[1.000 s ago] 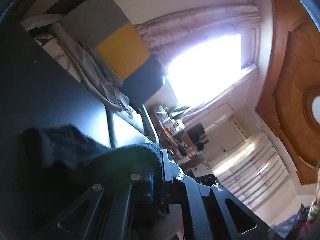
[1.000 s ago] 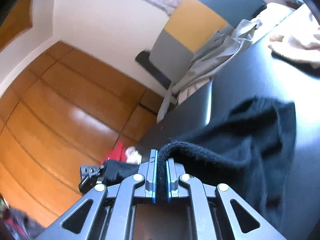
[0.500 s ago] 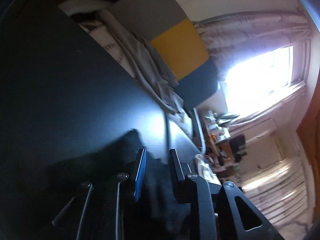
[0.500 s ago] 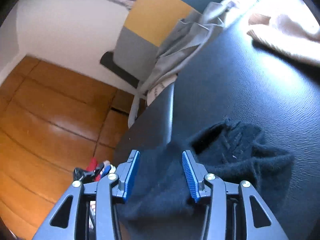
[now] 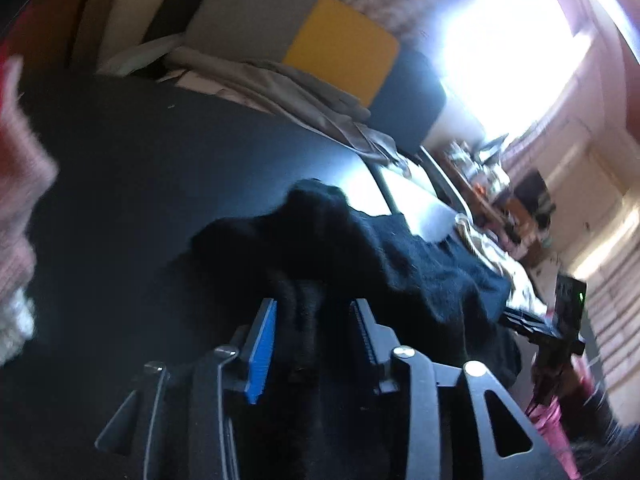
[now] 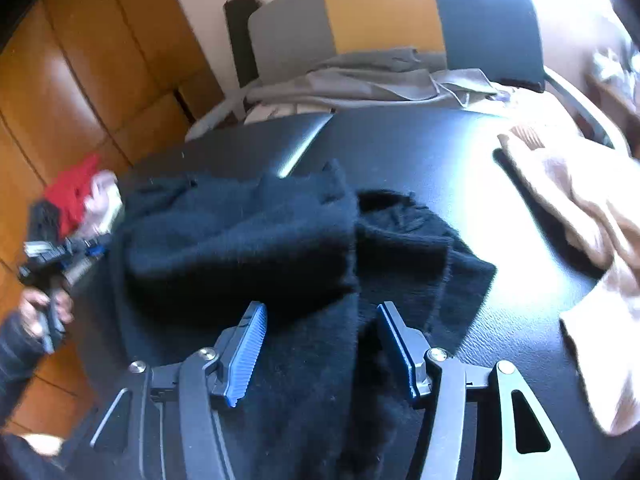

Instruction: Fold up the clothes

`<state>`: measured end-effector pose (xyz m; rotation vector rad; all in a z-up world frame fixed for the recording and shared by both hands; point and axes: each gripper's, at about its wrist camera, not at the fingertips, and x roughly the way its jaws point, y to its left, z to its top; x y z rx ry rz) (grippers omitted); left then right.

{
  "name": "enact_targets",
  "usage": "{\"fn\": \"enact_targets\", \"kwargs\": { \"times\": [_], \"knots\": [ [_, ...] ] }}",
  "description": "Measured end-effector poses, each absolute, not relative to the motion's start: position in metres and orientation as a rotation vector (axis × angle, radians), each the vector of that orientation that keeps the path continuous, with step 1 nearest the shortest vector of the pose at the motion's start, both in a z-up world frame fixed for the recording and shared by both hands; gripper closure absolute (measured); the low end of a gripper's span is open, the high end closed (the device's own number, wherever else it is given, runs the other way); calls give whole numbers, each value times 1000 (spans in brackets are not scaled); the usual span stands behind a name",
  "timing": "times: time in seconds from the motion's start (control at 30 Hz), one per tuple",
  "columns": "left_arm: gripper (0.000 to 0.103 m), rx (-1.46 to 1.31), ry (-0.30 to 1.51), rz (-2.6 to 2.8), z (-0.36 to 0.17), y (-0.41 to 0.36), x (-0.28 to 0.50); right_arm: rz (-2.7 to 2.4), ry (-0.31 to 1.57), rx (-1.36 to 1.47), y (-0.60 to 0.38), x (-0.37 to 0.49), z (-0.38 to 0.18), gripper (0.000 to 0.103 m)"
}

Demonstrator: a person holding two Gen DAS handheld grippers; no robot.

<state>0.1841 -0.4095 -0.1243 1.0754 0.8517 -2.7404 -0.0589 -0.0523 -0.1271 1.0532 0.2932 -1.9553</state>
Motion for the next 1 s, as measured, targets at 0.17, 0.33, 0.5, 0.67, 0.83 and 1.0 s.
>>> {"fn": "enact_targets", "kwargs": {
  "times": [0.17, 0.33, 0.5, 0.67, 0.83, 1.0],
  "knots": [
    [95, 1212, 709, -2662, -125, -398, 172, -2042, 538, 1022, -67, -54, -128, 91],
    [95, 1238, 849, -2599, -137, -401, 199, -2125, 686, 1095, -29, -50, -135, 95],
    [86, 1151, 873, -2635, -130, -396, 218, -2135, 519, 1161, 8, -50, -133, 94],
    [78, 1066, 740, -2694, -107, -399, 214, -2106, 333, 1070, 16, -60, -101, 90],
    [69, 1044, 684, -2778, -90, -406, 181, -2018, 345, 917, -25, -82, -70, 40],
    [56, 1122, 706, -2838, -86, -412, 149, -1849, 557, 975, -92, -100, -88, 40]
  ]
}}
